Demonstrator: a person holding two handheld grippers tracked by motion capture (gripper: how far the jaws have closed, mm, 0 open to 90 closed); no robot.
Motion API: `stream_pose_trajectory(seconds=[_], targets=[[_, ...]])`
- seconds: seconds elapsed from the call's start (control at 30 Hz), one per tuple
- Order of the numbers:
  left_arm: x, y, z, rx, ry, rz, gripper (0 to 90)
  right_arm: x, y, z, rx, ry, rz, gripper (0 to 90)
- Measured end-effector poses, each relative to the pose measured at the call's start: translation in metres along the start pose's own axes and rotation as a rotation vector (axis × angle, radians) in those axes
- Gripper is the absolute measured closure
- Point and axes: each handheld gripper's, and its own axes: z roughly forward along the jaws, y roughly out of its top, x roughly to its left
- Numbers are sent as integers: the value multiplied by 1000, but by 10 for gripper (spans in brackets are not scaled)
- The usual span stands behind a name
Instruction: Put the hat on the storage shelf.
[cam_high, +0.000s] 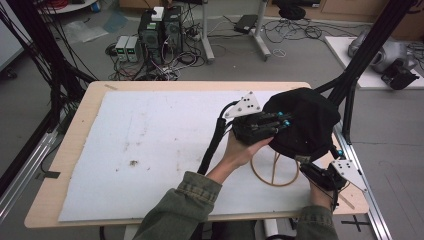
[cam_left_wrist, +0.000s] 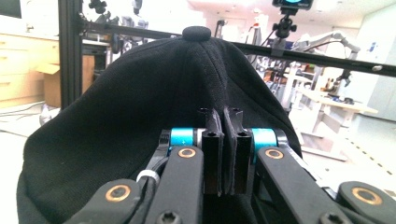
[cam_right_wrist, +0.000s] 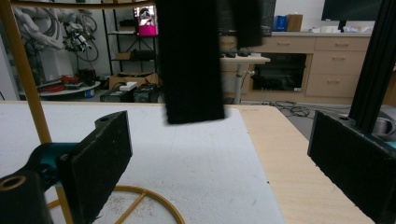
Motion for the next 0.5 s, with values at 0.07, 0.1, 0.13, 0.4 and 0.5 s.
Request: stream_pose_trajectory(seconds=[0.07, 0.1, 0.13, 0.4, 0.5], targets=[[-1, -1, -1, 6, 8, 4, 866, 0, 0, 0, 0, 1, 2, 55], [-1, -1, -1, 11, 11, 6, 866, 0, 0, 0, 0, 2, 2, 56], [-1, -2, -2, 15, 17, 9, 866, 0, -1, 1, -2, 3, 1, 55], [-2, -9, -3, 31, 47, 0, 865, 2, 0, 1, 0, 5, -1, 55], [-2, -9, -2, 36, 46, 2, 865, 3, -1, 2, 3, 8, 0, 55]])
